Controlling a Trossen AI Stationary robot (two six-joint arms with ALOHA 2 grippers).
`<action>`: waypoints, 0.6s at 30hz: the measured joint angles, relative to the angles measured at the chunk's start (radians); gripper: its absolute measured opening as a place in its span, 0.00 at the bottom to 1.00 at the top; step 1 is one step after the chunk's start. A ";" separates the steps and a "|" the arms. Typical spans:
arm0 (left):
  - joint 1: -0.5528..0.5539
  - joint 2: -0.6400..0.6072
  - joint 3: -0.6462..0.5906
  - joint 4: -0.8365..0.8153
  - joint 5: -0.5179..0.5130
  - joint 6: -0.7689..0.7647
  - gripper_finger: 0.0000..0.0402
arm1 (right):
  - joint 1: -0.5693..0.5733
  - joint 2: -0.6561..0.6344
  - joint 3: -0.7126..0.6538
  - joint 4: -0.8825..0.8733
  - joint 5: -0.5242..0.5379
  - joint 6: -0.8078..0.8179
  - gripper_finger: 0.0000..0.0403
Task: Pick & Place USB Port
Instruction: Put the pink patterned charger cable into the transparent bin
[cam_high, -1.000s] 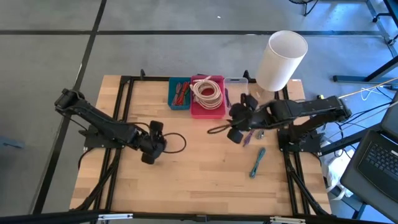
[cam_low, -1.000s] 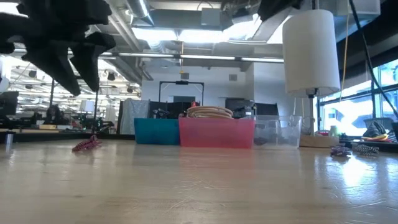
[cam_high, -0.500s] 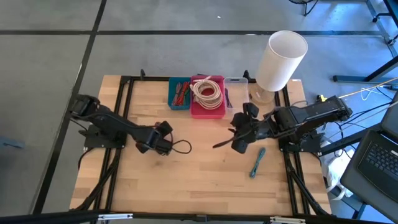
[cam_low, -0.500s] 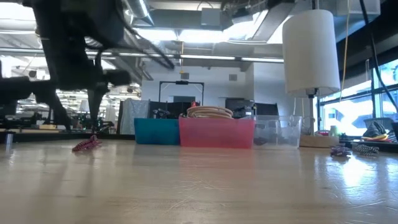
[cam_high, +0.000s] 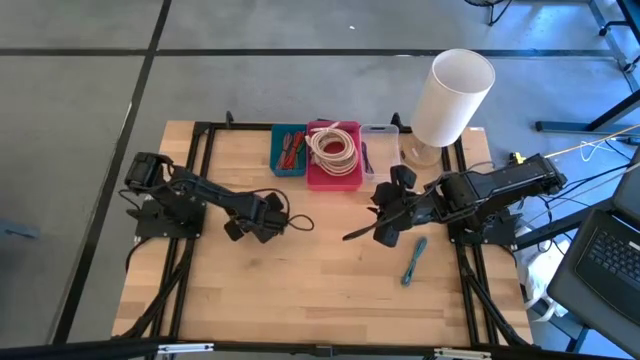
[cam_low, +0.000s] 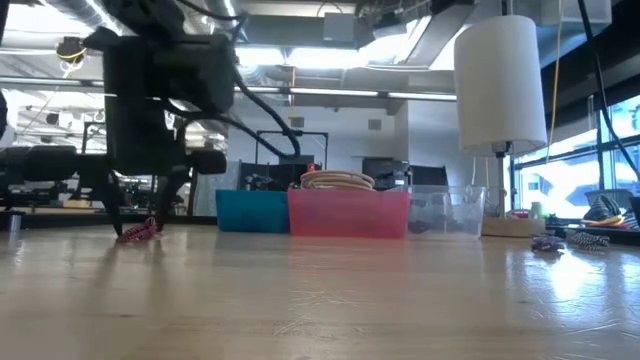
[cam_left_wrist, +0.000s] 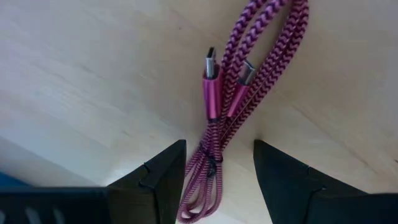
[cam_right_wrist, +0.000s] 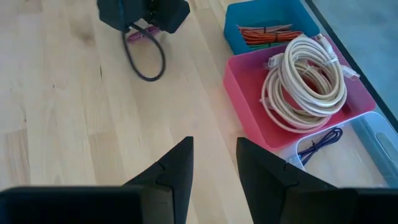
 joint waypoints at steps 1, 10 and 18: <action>0.010 0.007 0.002 0.000 0.008 0.001 0.45 | 0.000 0.000 0.000 -0.003 0.000 0.000 0.31; 0.061 0.038 0.009 -0.022 0.064 -0.071 0.21 | 0.000 0.000 0.000 -0.007 -0.003 -0.004 0.31; 0.012 -0.092 0.066 -0.053 0.025 -0.592 0.03 | 0.000 0.000 0.000 -0.008 0.023 -0.034 0.31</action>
